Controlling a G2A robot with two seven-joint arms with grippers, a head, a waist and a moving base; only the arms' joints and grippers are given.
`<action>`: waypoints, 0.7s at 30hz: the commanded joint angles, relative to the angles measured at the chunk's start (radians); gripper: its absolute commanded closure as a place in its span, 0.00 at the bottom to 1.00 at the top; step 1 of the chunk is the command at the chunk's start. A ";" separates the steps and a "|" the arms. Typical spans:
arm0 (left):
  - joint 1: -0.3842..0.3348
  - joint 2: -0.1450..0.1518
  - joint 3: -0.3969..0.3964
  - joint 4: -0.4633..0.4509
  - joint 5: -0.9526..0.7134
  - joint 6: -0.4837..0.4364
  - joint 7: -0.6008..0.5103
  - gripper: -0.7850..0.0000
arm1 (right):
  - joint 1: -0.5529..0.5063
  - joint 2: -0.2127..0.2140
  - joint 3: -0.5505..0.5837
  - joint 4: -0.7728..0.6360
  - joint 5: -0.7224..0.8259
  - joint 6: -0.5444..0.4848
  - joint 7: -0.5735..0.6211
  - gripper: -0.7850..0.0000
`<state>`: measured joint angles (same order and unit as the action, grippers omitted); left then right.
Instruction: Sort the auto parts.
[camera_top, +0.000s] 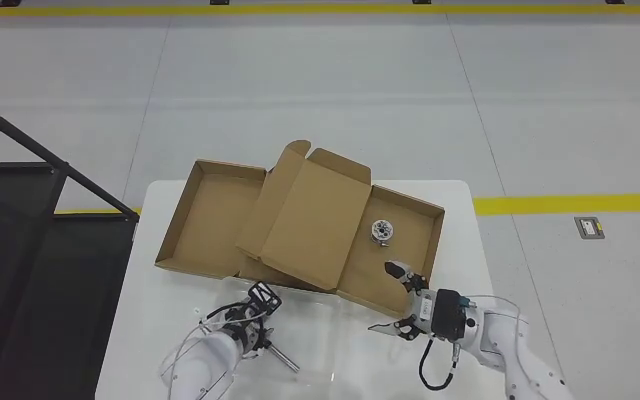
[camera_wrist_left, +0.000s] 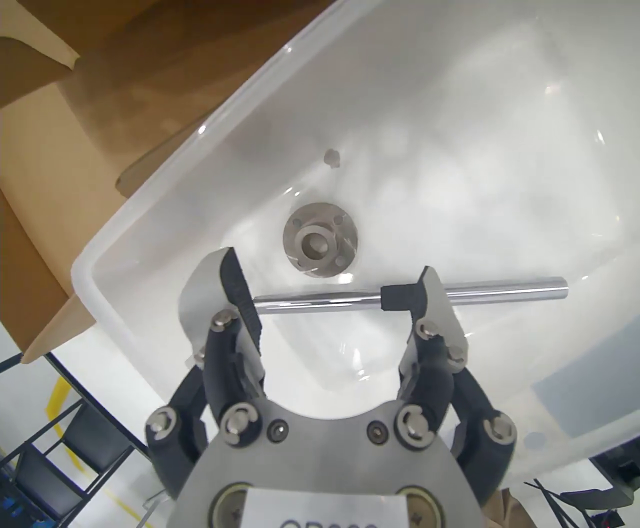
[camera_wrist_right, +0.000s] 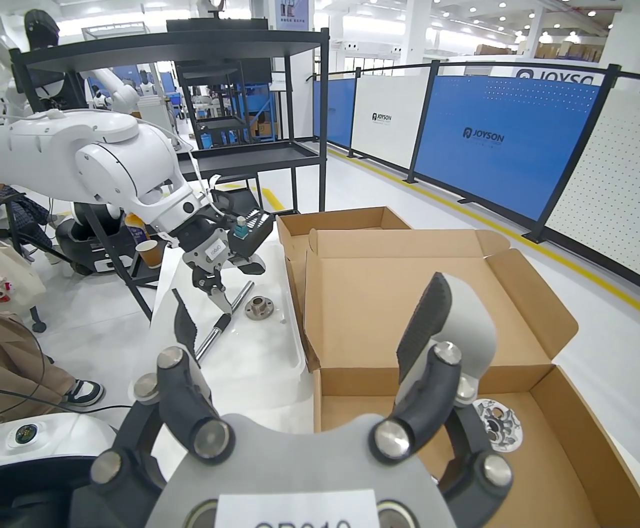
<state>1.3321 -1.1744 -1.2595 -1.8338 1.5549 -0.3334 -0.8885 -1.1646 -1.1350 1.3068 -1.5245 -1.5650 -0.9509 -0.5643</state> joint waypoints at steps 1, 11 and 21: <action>-0.022 -0.003 0.005 0.024 -0.011 0.006 -0.009 0.36 | 0.000 0.002 -0.003 0.000 -0.004 -0.005 0.004 0.00; -0.081 -0.012 0.030 0.094 -0.028 0.034 -0.045 0.43 | 0.006 0.010 -0.017 -0.003 -0.009 -0.006 0.018 0.00; -0.118 -0.020 0.056 0.146 -0.028 0.044 -0.057 0.51 | 0.011 0.018 -0.030 0.009 -0.007 0.001 0.007 0.00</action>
<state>1.2174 -1.1936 -1.2047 -1.6927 1.5273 -0.2907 -0.9446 -1.1543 -1.1183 1.2777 -1.5169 -1.5723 -0.9492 -0.5558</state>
